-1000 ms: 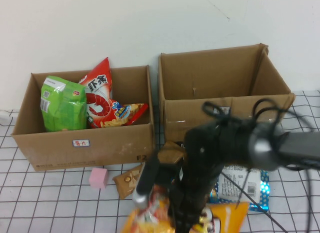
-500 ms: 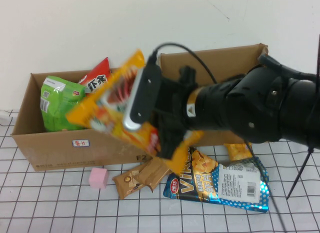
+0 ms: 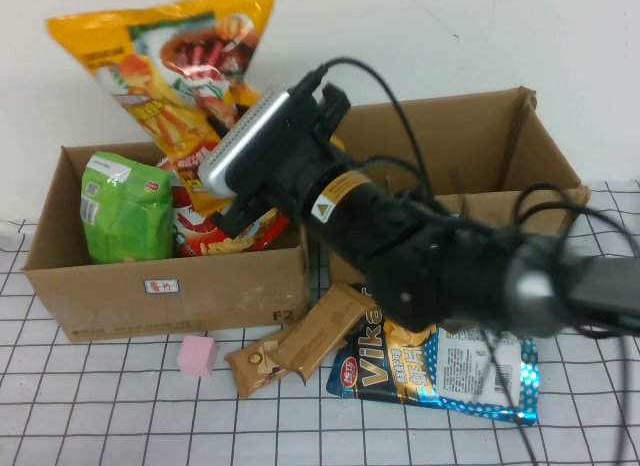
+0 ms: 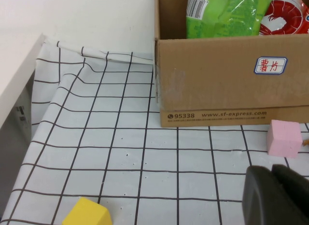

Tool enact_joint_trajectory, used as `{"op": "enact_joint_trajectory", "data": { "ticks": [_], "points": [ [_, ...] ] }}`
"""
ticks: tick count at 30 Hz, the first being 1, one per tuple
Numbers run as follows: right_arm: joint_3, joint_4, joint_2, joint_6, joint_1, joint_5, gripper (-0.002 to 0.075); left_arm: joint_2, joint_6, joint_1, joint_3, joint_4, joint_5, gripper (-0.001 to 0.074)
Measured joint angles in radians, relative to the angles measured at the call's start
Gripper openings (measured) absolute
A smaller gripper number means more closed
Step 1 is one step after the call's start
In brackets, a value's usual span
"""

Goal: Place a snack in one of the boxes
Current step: Place the potato chip in the potato chip box

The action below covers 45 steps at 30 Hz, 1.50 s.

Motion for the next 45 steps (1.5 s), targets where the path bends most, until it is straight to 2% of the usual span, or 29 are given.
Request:
{"op": "enact_joint_trajectory", "data": {
  "ticks": [7,14,22,28,42,45],
  "points": [
    [-0.171,0.084,0.169,0.071,-0.009,0.059,0.0112,0.000,0.000,0.000,0.000,0.000,0.000,-0.0001],
    [-0.376,0.194,0.300,0.187,-0.037,0.333,0.0112,0.000,0.000,0.000,0.000,0.000,0.000,-0.0001],
    [-0.490,0.272,0.368,0.257,-0.049,0.524,0.0127,0.000,0.000,0.000,0.000,0.000,0.000,-0.0001],
    [-0.499,0.292,0.382,0.310,-0.049,0.576,0.0167,0.000,0.000,0.000,0.000,-0.002,0.000,-0.0001],
    [-0.609,0.279,0.385,0.370,0.013,0.636,0.0169,0.000,0.000,0.000,0.000,-0.002,0.000,-0.0001],
    [-0.615,0.281,0.414,0.370,0.009,0.638,0.0190,0.000,0.000,0.000,0.000,-0.002,0.000,-0.0001]
  ]
}}
